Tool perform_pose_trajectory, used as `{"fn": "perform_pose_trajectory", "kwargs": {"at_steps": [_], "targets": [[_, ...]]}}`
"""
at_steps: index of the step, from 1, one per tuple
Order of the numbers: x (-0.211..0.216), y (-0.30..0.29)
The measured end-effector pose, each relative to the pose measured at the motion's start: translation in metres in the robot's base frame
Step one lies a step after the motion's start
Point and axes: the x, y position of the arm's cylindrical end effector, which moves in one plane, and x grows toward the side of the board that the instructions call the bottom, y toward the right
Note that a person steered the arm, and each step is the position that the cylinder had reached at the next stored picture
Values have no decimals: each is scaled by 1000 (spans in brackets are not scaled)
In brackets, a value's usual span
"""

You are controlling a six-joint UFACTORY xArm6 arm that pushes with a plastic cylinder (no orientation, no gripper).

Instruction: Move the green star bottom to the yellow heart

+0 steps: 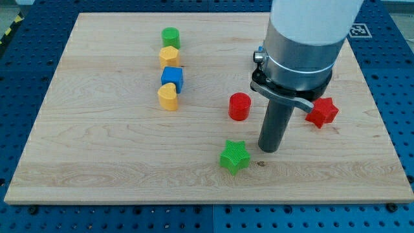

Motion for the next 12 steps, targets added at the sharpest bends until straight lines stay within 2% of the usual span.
{"fn": "perform_pose_trajectory", "kwargs": {"at_steps": [1, 2, 6, 11, 12], "targets": [[8, 0], [34, 0], [48, -43], [-5, -68], [-1, -37]]}}
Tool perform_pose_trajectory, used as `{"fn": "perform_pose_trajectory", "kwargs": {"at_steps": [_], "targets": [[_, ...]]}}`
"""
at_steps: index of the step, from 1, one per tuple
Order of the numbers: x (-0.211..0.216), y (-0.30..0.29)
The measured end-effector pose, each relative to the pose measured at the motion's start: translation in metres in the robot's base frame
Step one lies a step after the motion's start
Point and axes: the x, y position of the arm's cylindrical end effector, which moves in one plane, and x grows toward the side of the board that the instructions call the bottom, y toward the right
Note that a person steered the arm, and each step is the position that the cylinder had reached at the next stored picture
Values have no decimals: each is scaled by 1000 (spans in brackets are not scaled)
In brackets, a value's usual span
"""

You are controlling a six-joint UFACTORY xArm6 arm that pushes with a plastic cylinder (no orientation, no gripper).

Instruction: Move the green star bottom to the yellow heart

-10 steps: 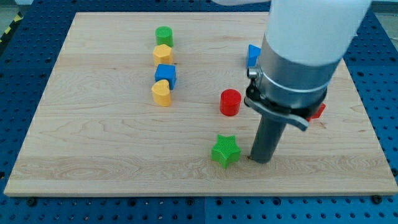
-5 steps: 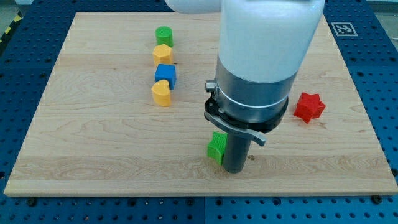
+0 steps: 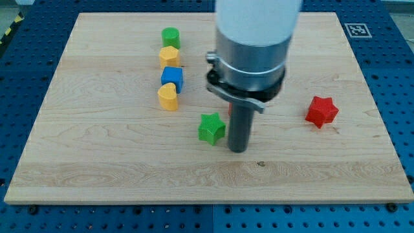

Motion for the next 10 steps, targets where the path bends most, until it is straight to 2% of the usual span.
{"fn": "perform_pose_trajectory", "kwargs": {"at_steps": [2, 5, 7, 10], "targets": [[-16, 14], [-19, -38], [-37, -75], [-37, -87]]}}
